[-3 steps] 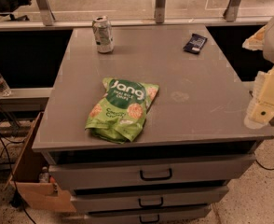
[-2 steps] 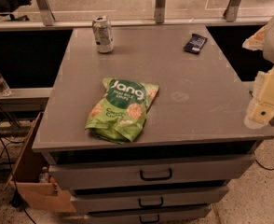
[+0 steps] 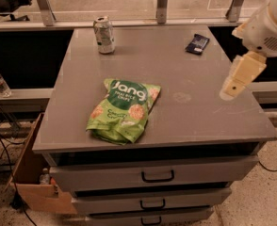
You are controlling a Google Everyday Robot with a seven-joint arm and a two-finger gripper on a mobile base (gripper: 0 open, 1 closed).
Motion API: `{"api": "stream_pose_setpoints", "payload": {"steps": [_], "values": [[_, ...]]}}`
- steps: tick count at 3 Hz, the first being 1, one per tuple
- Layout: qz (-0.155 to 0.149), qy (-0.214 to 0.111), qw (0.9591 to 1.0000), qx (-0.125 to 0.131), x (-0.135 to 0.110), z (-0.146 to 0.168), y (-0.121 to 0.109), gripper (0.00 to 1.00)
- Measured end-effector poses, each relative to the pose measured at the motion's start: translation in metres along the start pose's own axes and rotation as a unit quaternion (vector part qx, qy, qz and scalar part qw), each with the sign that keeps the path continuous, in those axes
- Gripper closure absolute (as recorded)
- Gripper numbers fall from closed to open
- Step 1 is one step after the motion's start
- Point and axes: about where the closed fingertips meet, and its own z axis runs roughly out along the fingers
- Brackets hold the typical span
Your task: Move rxbar blueberry near green rice chip bag
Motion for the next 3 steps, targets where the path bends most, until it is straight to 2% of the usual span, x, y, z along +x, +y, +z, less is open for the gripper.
{"api": "stream_pose_setpoints", "payload": {"steps": [1,2,3], "values": [[0.064,-0.044,0.9960,0.045,-0.011,0.051,-0.063,0.00],[0.139,-0.087,0.9815,0.099,-0.016,0.092,-0.129,0.00],[0.226,-0.129,0.9570,0.128,-0.019,0.125,-0.186,0.00]]}}
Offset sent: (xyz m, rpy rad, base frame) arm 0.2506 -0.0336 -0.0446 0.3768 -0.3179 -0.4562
